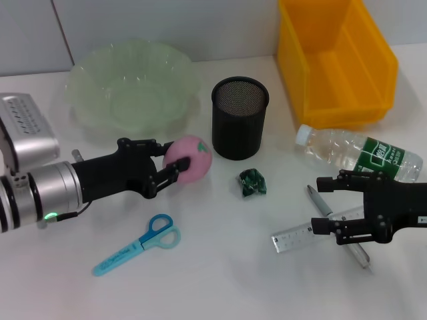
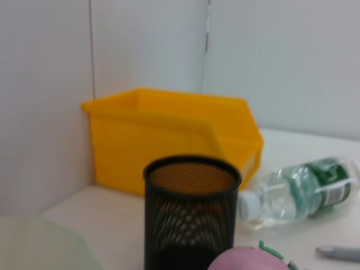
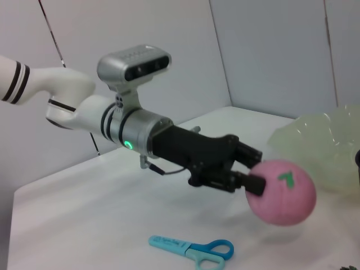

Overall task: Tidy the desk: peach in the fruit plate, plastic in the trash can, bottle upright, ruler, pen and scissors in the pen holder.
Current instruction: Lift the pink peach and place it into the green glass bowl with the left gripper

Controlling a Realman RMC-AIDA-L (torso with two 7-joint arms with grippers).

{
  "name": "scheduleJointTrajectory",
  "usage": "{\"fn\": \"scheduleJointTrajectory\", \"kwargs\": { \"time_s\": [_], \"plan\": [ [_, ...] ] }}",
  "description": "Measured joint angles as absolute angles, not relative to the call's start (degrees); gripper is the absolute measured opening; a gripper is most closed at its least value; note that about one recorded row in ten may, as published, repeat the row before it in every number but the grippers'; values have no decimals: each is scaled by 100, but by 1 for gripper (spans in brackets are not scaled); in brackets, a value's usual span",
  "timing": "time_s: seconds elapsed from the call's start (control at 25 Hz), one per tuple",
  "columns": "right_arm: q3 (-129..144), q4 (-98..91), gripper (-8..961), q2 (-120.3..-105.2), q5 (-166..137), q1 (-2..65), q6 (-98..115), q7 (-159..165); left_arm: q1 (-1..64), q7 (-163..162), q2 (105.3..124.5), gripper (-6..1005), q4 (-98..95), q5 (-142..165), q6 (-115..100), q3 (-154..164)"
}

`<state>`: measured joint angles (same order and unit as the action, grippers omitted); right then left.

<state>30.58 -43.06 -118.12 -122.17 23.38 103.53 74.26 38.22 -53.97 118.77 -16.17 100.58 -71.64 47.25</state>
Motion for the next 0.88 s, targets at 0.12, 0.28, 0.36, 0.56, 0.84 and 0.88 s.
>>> {"fn": "scheduleJointTrajectory", "kwargs": {
  "time_s": [0.12, 0.28, 0.36, 0.56, 0.84, 0.88],
  "plan": [
    [3058, -4306, 849, -11812, -12217, 2332, 10353, 7426, 3759, -5506, 11874, 347, -1849, 10033, -7364, 4724],
    [3058, -4306, 849, -11814, -12217, 2330, 10353, 7427, 3643, -5647, 11867, 356, -2402, 9726, -7445, 4725],
    [3058, -4306, 848, -11816, -12217, 2330, 10353, 7427, 3615, -5674, 11857, 366, -2690, 9483, -7244, 4718],
    [3058, -4307, 848, -11828, -12217, 2340, 10363, 7429, 3668, -5438, 11865, 389, -2868, 9004, -6255, 4732],
    [3059, -4307, 848, -11841, -12216, 2355, 10389, 7474, 3844, -5188, 11885, 422, -2673, 8663, -5345, 4782],
    [3059, -4307, 848, -11841, -12216, 2355, 10389, 7475, 3850, -5185, 11886, 426, -2673, 8663, -5337, 4782]
  ]
}}
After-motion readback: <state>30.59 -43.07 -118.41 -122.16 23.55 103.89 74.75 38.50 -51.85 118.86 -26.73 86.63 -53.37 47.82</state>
